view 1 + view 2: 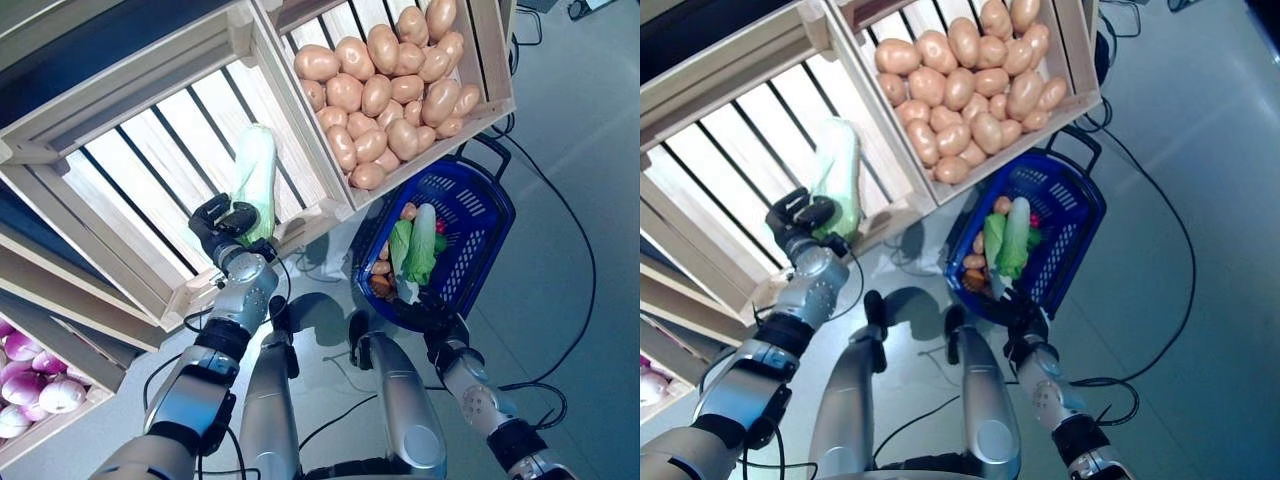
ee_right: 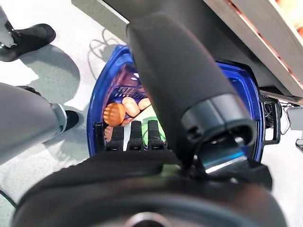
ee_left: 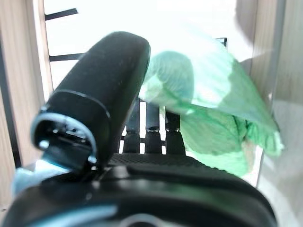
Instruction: Put vegetables into the basket
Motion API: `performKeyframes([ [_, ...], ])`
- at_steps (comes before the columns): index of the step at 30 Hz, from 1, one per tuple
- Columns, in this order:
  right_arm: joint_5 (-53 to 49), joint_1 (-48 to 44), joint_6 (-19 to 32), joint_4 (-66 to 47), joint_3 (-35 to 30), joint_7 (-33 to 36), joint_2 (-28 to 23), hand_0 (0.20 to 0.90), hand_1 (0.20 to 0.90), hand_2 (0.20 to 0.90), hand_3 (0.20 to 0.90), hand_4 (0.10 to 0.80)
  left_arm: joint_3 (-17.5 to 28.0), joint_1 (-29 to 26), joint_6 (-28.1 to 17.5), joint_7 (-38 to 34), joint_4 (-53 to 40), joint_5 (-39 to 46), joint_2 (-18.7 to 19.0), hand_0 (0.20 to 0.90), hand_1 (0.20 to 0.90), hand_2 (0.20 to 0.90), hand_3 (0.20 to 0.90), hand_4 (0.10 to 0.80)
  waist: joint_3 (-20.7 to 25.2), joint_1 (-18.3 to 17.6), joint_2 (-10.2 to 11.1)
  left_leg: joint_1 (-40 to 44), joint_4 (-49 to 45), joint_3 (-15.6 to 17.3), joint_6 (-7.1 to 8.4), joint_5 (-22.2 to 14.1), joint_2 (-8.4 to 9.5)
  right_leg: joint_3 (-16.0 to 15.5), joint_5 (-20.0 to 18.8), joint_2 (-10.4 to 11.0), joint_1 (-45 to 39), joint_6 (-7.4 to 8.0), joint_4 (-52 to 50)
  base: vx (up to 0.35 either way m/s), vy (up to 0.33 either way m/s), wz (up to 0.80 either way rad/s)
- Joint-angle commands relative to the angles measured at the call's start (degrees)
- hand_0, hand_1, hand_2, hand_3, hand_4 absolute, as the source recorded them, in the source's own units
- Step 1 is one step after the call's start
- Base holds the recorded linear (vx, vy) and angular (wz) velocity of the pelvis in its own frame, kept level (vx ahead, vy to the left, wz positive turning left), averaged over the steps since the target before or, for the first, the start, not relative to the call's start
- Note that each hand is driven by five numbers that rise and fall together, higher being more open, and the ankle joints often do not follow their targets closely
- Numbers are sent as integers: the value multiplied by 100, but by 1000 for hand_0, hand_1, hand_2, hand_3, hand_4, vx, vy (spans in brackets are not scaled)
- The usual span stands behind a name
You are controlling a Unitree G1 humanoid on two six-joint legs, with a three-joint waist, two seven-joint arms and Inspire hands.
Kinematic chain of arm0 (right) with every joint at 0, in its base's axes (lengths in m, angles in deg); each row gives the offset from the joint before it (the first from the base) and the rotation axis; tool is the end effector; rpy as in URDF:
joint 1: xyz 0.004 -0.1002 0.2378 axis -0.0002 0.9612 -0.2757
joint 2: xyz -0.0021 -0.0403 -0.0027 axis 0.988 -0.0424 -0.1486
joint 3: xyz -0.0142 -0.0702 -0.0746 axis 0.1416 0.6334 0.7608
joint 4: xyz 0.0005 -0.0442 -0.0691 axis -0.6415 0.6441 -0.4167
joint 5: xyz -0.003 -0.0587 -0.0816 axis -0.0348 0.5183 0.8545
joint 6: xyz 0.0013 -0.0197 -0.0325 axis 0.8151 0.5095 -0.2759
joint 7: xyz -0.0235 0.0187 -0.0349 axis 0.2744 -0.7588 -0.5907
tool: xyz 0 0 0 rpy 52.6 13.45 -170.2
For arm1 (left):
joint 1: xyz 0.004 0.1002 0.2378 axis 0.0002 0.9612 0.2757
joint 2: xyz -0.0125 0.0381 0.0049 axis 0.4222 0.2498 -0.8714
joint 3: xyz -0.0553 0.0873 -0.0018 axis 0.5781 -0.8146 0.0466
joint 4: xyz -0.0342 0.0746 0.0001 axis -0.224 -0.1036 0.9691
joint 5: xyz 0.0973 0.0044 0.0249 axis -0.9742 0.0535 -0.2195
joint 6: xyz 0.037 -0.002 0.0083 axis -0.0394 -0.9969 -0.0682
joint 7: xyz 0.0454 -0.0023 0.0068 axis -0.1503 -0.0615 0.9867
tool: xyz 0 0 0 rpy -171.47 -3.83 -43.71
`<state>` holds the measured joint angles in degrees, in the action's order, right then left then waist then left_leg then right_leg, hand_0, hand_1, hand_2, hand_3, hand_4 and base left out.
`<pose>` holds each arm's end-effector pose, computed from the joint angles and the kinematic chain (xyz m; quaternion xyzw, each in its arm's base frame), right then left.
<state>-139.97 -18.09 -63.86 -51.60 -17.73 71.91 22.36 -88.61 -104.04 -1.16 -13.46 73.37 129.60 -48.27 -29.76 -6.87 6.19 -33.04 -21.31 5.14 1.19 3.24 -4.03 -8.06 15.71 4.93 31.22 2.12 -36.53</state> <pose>0.2170 -0.1645 -0.0085 0.2328 0.2329 -0.1096 0.9378 0.3221 0.1592 0.1078 -0.1426 0.0381 0.3767 0.9145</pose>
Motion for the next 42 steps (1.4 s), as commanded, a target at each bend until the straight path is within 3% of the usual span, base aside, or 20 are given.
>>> performKeyframes([
  [1,-171,63,140,-484,-27,71,-59,900,900,900,900,800,-124,-30,28,-195,-201,-401,-174,900,900,900,900,800,-3,105,78,49,-429,230,-91,-763,143,8,-990,-216,5,-92,950,-15,-38,4],
  [9,-191,36,156,-456,-12,-10,-118,900,900,900,900,800,-164,3,151,-191,-239,-529,-221,900,900,900,900,800,-3,96,61,-184,-496,215,-40,-722,94,-32,-940,-213,191,-119,850,-5,-38,-1],
  [18,-118,136,65,-520,-5,-18,-172,900,900,900,900,800,-353,134,555,319,-314,-575,-194,900,900,900,900,800,-3,54,30,-282,-608,219,54,-808,14,-24,-815,-210,240,-91,777,38,-24,1],
  [31,-34,80,-194,-665,60,-45,-387,900,900,900,900,800,-1013,-213,1802,1735,-123,-950,126,900,900,900,900,800,-3,-168,4,-444,-678,406,78,-794,-135,56,-785,-266,477,-86,655,10,11,-7],
  [42,189,197,-343,-635,-44,-374,-556,900,900,900,900,800,-1233,-608,2375,2420,11,-1047,316,900,900,900,900,800,-3,-395,-26,-509,-871,563,110,-851,-292,120,-703,-245,538,-92,538,5,32,-7],
])
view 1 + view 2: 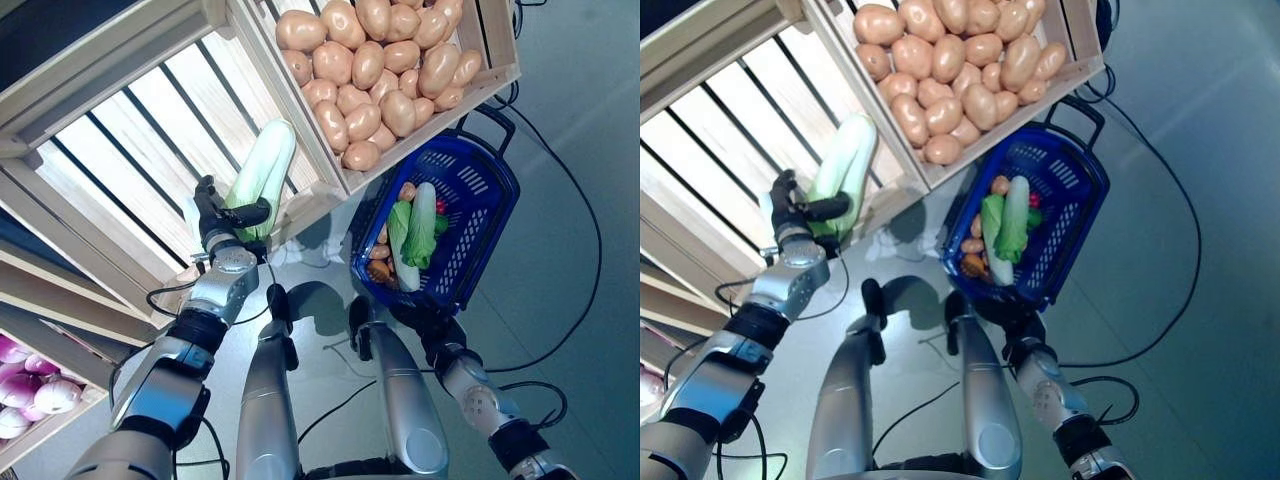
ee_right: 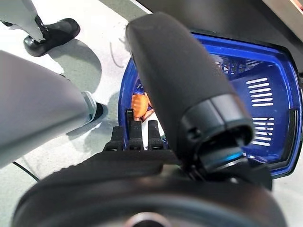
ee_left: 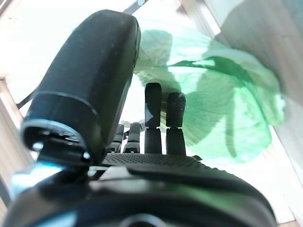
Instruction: Put vegetables into the basket
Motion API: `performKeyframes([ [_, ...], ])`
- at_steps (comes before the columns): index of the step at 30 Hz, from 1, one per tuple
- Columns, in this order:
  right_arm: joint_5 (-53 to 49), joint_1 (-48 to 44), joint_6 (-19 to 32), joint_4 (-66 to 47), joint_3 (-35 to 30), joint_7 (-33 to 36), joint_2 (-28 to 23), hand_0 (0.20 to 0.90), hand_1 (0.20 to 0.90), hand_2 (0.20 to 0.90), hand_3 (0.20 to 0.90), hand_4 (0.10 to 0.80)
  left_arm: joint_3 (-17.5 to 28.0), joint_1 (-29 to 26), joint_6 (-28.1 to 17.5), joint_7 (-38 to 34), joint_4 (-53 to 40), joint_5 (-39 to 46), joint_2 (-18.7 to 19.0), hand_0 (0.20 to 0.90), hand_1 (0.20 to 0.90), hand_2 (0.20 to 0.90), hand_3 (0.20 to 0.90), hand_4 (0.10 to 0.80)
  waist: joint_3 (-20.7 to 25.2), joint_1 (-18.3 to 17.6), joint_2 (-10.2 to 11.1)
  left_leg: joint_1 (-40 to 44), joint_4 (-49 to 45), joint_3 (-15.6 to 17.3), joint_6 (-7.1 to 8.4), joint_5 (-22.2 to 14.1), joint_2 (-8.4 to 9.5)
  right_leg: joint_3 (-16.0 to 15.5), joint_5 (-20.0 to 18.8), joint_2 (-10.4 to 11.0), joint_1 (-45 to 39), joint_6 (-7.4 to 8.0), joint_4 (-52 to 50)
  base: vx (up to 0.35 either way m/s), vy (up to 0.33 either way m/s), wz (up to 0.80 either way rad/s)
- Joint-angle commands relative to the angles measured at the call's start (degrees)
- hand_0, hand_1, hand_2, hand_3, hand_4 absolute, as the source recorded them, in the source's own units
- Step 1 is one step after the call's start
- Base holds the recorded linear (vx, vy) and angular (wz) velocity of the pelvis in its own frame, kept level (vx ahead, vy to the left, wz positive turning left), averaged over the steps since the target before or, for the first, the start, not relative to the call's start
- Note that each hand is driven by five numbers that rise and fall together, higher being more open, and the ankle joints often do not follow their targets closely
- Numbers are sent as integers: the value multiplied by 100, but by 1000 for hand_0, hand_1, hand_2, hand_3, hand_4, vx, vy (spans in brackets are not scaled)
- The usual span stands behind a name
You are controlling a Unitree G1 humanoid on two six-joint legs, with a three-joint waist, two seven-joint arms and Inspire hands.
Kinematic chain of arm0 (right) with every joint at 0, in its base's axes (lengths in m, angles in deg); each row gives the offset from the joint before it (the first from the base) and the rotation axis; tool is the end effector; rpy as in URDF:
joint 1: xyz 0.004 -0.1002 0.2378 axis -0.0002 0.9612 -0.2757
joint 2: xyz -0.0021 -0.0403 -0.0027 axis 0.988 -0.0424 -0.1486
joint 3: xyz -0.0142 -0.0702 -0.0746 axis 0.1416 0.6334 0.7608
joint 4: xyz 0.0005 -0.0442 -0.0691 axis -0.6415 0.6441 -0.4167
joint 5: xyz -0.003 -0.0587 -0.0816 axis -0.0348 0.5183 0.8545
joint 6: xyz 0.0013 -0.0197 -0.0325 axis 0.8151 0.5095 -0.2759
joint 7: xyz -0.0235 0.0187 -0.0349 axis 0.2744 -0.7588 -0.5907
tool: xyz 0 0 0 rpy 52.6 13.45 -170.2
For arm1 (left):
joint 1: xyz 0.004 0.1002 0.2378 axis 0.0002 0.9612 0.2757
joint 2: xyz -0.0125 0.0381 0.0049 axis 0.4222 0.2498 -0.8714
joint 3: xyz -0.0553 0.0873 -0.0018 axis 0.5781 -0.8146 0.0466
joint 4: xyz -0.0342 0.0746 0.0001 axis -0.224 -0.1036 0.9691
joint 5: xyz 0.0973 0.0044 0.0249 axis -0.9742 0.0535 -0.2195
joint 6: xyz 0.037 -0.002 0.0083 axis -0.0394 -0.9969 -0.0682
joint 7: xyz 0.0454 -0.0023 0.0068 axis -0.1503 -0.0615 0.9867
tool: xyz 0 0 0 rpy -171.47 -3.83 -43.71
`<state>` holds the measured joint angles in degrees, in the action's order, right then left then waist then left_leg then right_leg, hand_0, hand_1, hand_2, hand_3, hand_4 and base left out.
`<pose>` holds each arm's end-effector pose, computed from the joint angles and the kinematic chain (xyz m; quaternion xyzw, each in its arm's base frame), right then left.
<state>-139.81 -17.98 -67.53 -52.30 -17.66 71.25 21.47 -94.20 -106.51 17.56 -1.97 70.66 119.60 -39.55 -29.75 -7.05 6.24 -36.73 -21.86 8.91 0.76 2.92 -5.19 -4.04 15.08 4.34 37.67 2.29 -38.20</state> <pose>0.2160 -0.1663 -0.0088 0.2214 0.2562 -0.0939 0.9362 0.3251 0.1808 0.1175 0.0768 0.0692 0.2766 0.9554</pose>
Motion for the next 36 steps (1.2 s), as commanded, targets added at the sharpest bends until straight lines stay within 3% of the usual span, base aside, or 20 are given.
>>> performKeyframes([
  [1,191,217,26,-560,-67,-341,-487,900,900,900,900,800,-711,-376,522,1361,259,-38,-528,900,900,900,900,800,-4,-392,-39,-133,-815,201,154,-817,-184,-279,-636,-178,-115,-111,713,16,40,-7],
  [12,341,558,271,-596,-175,-438,-494,900,900,900,900,800,-683,-136,-282,1554,-679,-18,-221,900,900,900,900,800,-4,-370,-178,-99,-757,251,166,-824,-194,-274,-606,-110,-158,-126,804,5,5,0],
  [19,295,824,534,-650,-267,-476,-425,900,900,900,900,800,-500,599,-737,1723,-1652,-560,-59,900,900,900,900,800,-4,-191,-313,-165,-672,154,157,-787,-119,-355,-581,-70,-92,-164,797,-1,-17,1],
  [26,250,950,603,-643,-324,-528,-432,900,900,900,900,800,-465,917,-776,1668,-1971,-708,41,900,900,900,900,800,-4,-123,-344,-192,-610,99,157,-772,-104,-410,-586,-75,-71,-167,835,1,-20,7],
  [36,229,889,559,-573,-245,-610,-401,900,900,900,900,800,-519,709,-681,1191,-1499,-224,-146,900,900,900,900,800,-4,-172,-254,-227,-664,87,157,-774,-140,-422,-606,-119,-89,-171,846,0,0,0],
])
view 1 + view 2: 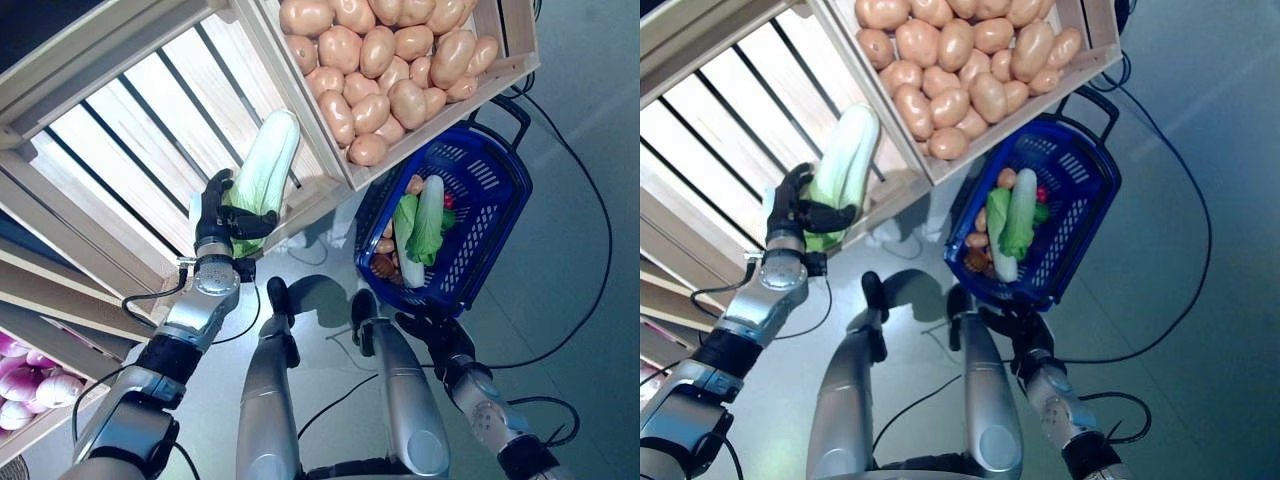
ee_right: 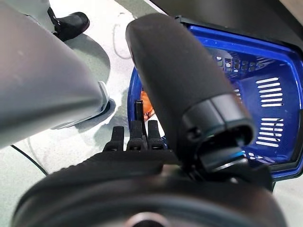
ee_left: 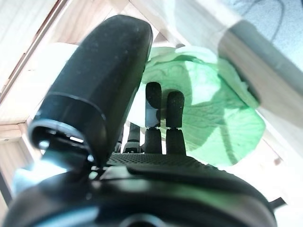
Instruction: Put vegetables into the basket
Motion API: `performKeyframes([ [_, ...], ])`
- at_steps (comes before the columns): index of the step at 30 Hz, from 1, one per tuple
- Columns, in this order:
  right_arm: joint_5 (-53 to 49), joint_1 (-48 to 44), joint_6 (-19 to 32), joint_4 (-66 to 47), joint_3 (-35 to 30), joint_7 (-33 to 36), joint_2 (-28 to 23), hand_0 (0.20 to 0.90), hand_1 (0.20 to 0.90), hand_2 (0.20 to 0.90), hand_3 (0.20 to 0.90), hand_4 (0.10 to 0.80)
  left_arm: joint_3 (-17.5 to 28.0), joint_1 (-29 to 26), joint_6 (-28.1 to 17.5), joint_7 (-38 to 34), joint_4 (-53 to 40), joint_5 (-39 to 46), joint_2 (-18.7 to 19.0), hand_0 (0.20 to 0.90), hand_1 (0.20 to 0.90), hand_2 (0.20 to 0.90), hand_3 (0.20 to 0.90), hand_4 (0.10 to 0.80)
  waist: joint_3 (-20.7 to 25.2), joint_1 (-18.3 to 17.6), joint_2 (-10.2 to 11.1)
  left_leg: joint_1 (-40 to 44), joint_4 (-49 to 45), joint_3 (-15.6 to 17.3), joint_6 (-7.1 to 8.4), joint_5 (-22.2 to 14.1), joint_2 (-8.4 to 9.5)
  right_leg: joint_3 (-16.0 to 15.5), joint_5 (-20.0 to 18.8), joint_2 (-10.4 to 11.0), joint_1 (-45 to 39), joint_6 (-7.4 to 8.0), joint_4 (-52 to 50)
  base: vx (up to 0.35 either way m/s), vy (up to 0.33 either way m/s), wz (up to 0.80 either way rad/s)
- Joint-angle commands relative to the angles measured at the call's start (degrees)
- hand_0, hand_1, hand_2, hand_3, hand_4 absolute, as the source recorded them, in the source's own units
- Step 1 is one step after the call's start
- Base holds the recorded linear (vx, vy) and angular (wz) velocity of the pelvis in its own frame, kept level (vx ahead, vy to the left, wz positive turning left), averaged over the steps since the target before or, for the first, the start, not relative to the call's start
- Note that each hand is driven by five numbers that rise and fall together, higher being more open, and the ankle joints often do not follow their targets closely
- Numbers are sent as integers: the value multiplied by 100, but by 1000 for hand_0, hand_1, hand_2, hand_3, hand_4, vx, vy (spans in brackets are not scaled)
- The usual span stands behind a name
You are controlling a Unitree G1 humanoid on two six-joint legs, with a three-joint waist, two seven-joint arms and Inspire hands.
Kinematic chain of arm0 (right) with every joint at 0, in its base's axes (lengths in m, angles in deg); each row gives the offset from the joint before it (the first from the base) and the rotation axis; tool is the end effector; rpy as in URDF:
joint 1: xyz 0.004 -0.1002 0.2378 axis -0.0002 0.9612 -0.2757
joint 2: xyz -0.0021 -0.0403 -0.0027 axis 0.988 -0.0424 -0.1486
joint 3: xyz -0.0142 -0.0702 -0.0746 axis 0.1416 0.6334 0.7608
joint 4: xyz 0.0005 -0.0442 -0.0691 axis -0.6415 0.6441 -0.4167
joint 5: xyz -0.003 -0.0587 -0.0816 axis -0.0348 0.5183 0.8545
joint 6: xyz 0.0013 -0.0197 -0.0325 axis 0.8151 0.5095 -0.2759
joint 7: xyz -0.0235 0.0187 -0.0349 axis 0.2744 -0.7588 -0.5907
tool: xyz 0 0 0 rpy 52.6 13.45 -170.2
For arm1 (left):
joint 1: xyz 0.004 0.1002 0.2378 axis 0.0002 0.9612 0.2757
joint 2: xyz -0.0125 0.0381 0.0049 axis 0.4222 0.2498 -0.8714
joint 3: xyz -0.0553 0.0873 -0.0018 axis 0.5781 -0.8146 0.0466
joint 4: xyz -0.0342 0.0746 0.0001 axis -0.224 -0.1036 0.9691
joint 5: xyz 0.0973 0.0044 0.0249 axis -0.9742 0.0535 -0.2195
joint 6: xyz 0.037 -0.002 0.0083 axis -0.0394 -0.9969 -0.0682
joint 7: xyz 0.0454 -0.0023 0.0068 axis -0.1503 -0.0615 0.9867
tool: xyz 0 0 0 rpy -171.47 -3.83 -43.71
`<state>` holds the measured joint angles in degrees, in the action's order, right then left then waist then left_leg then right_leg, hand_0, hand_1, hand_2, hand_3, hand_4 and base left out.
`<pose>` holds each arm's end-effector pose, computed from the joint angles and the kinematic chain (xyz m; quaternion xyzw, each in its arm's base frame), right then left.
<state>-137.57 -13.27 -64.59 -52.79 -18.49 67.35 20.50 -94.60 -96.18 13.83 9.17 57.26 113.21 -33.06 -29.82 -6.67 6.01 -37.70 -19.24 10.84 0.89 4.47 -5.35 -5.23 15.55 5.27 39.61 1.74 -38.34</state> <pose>0.1969 -0.1782 -0.0202 0.2117 0.2485 -0.0911 0.9408 0.2955 0.1996 0.1106 0.1385 0.0067 0.1713 0.9754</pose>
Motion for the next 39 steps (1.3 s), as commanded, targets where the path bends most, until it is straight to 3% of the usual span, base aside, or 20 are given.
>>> performKeyframes([
  [1,21,387,250,-490,-130,-225,-282,900,900,900,900,800,-472,-386,-316,-14,-7,531,-860,900,900,900,900,800,3,-224,-213,-126,-935,-103,140,-932,-131,-302,-652,-217,-280,-114,842,0,0,0],
  [16,-77,-25,-111,-484,190,72,-228,900,900,900,900,800,-696,-1339,-90,-982,1390,935,-1626,900,900,900,900,800,3,-415,107,-252,-1257,-13,112,-1015,-296,-249,-631,-226,-121,-107,525,3,5,-1],
  [28,-33,-134,-490,-492,270,113,-247,900,900,900,900,800,-679,-1477,21,-1567,1883,871,-2019,900,900,900,900,800,3,-520,295,-511,-1457,44,105,-1046,-472,-179,-607,-280,212,-137,248,-1,9,-4],
  [29,-46,-149,-522,-522,284,105,-253,900,900,900,900,800,-674,-1488,-23,-1621,1909,1066,-2036,867,867,867,867,778,3,-521,304,-542,-1479,38,103,-1048,-481,-172,-609,-281,251,-136,217,0,0,0],
  [30,-49,-150,-532,-530,290,100,-253,900,900,900,900,800,-659,-1493,-27,-1664,1918,1099,-2041,524,524,524,524,549,3,-521,309,-552,-1494,29,103,-1055,-482,-170,-604,-282,262,-135,201,0,0,0],
  [31,-25,-165,-558,-526,321,99,-241,900,900,900,900,800,-639,-1501,-31,-1691,1968,1046,-2047,300,300,300,300,400,3,-523,322,-574,-1544,7,104,-1086,-488,-161,-578,-279,285,-132,147,0,0,0],
  [39,18,-192,-648,-530,344,124,-260,900,900,900,900,800,-643,-1532,190,-1588,2059,878,-2072,300,300,300,300,400,3,-535,385,-615,-1695,-1,96,-1185,-561,-146,-549,-287,344,-126,21,-10,17,-7],
])
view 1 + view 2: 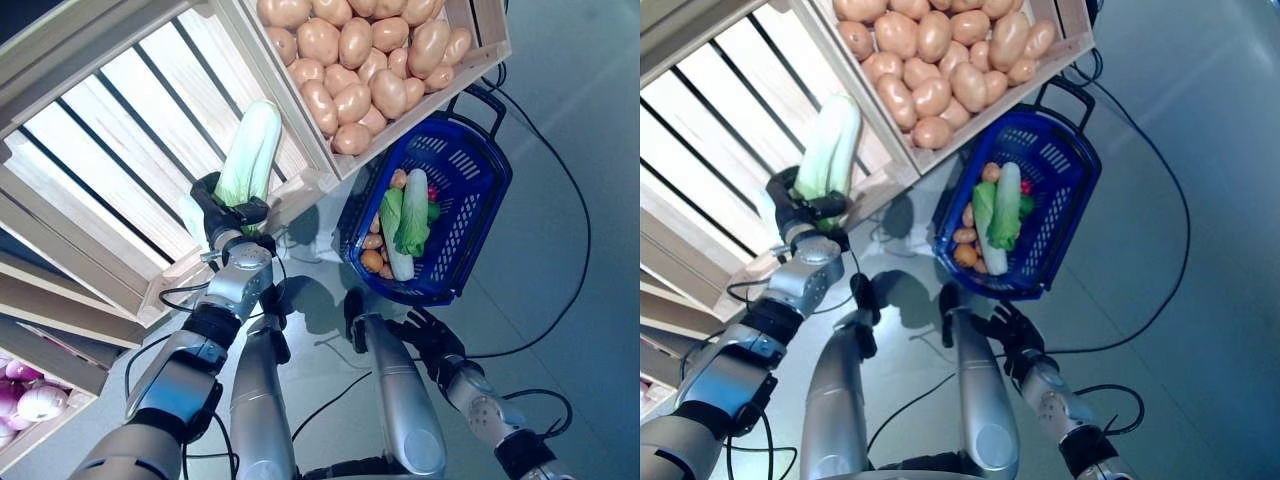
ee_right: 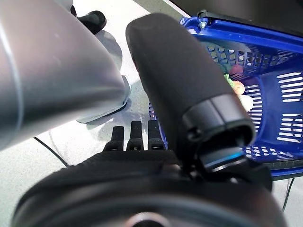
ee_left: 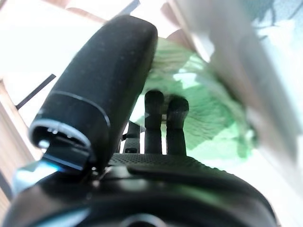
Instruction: Put vegetables into the basket
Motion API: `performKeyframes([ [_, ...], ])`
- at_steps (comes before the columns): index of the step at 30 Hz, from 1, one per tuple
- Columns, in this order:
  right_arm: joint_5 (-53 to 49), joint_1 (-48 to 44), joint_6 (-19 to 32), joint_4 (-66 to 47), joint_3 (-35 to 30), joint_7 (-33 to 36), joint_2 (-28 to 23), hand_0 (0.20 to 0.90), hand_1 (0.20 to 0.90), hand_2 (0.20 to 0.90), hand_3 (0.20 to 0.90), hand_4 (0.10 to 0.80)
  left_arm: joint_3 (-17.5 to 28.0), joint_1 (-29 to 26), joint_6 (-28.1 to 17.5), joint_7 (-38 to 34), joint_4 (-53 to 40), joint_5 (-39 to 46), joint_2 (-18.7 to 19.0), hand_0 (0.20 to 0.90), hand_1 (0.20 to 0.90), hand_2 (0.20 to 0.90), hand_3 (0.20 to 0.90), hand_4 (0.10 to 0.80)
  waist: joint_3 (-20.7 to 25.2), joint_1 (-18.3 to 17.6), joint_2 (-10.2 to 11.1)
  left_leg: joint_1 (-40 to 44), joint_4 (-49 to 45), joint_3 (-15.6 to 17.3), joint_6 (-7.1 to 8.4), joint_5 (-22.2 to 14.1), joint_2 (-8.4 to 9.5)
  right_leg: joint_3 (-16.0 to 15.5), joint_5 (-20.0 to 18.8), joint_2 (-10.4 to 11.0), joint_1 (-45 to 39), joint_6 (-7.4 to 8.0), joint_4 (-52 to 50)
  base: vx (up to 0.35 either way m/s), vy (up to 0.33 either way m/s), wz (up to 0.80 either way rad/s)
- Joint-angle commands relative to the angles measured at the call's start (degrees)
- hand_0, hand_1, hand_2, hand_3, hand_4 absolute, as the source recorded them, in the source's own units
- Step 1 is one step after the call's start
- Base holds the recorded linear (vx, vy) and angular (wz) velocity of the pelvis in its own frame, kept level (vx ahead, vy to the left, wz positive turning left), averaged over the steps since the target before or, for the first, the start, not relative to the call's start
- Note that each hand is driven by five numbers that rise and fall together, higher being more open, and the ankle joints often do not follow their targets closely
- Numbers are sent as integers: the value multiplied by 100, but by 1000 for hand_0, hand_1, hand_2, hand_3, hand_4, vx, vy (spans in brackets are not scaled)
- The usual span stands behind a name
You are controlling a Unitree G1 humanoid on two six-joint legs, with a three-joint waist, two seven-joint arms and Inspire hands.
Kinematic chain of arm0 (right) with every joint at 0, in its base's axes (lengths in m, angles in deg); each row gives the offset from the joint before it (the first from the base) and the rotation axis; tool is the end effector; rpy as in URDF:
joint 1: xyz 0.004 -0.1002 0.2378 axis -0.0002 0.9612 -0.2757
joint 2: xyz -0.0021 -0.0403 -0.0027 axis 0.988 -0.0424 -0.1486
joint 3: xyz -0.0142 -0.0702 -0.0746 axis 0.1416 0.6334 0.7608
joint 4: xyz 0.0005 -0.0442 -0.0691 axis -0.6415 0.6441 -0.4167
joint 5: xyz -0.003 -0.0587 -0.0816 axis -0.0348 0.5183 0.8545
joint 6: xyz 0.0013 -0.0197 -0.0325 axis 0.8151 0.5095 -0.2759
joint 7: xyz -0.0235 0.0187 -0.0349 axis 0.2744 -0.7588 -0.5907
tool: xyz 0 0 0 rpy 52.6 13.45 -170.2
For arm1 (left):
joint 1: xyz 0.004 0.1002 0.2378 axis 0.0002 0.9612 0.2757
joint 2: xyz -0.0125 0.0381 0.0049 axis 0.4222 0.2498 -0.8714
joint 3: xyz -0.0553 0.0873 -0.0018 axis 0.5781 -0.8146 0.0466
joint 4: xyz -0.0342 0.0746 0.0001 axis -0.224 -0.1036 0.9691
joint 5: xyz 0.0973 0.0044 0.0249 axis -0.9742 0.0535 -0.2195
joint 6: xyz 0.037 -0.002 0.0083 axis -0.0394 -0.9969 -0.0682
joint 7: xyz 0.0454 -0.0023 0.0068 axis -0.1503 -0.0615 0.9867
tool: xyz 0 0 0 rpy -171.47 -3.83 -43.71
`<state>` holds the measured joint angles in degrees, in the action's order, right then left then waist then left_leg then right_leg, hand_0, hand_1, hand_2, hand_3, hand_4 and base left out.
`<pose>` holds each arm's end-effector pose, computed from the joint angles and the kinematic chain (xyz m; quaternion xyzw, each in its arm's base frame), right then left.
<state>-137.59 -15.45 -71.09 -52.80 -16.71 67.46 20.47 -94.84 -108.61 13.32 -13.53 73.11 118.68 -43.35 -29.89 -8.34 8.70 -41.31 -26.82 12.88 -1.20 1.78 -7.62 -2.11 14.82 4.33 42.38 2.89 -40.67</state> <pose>0.2028 -0.1692 -0.0189 0.1966 0.2927 -0.0561 0.9341 0.3306 0.1611 0.1194 0.0574 0.0380 0.3542 0.9326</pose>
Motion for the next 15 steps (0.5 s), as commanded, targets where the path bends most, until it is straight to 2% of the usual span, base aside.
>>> performKeyframes([
  [1,24,30,17,-517,161,43,-283,900,900,900,900,800,-615,-301,216,666,527,315,-1026,300,300,300,300,400,9,-380,129,-248,-955,-188,302,-932,-356,-448,-470,-192,66,-238,240,-16,10,-4],
  [9,82,41,-69,-531,106,-14,-309,900,900,900,900,800,-685,-371,431,779,653,109,-931,300,300,300,300,400,9,-397,104,-227,-1015,-181,311,-964,-372,-447,-455,-164,27,-217,209,0,0,0],
  [15,153,53,70,-468,84,-95,-326,900,900,900,900,800,-680,-373,514,956,747,-124,-881,300,300,300,300,400,9,-412,53,-24,-909,-150,345,-958,-346,-471,-416,-148,-175,-210,293,-12,7,0],
])
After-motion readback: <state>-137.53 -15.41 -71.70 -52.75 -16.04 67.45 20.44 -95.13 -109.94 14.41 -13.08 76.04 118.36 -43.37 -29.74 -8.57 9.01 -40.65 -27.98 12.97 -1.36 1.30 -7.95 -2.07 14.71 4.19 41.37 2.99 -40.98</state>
